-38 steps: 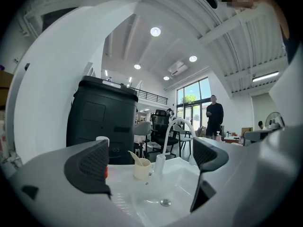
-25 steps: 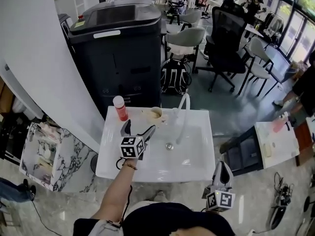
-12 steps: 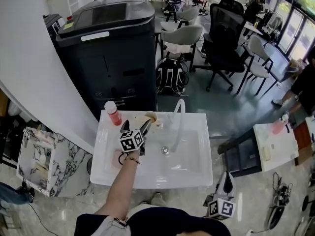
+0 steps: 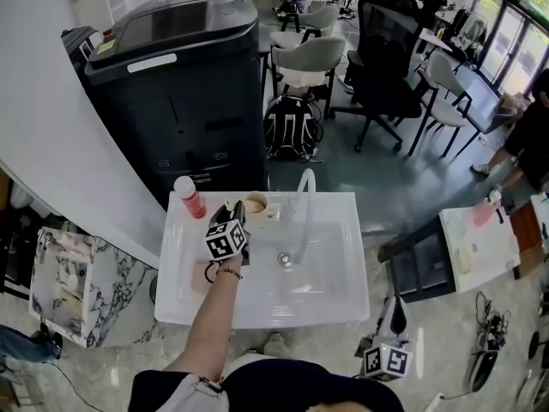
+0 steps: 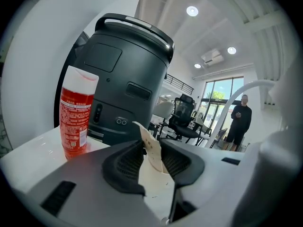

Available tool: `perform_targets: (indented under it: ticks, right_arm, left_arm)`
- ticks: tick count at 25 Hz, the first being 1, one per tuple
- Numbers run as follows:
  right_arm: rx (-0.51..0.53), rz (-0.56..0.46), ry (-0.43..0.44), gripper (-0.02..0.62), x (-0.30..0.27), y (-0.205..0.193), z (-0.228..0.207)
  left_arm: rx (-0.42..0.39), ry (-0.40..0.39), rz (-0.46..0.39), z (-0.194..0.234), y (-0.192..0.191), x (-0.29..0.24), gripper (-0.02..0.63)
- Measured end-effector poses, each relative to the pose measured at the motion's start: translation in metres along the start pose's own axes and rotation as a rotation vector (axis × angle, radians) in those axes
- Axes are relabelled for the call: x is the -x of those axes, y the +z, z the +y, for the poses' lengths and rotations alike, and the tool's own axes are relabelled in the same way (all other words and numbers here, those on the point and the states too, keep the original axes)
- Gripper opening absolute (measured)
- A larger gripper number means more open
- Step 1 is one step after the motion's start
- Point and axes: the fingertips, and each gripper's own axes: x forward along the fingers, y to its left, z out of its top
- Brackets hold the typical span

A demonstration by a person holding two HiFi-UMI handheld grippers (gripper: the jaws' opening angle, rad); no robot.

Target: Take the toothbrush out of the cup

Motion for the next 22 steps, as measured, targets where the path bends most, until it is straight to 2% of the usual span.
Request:
perform_targets:
  ticks: [9,16,22]
  right_arm:
    - [0.018,-0.006,0.004,0.003,0.004,0.002,0.002]
    - [-0.003,-0.026,-0.006,0.003,0.006,0.006,0.006]
    - [0.023,-0.031,0.032,0.003,0.007,0.006,0.014]
  left_arm:
    - [-0.02,-0.013,-0.008,-0.003,0.008,0.004,0.037]
    - [-0.024,-0.029,-0.052,-0.007,0.03,0.013,0.032]
    - [-0.038,-0.075,-0.133,-0.019,0.066,0.04,0.031]
